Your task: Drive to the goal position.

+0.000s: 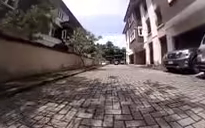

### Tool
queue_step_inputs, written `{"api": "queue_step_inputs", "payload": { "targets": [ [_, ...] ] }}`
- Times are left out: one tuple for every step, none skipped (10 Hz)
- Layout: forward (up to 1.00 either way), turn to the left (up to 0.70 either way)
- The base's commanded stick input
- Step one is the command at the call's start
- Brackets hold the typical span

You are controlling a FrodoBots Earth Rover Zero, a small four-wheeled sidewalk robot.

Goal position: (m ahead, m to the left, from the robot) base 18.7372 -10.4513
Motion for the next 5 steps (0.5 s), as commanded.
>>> {"api": "queue_step_inputs", "payload": {
  "targets": [
    [0.50,0.00],
    [0.50,0.00],
    [0.50,0.00],
    [0.50,0.00],
    [0.50,0.00]
  ]
}}
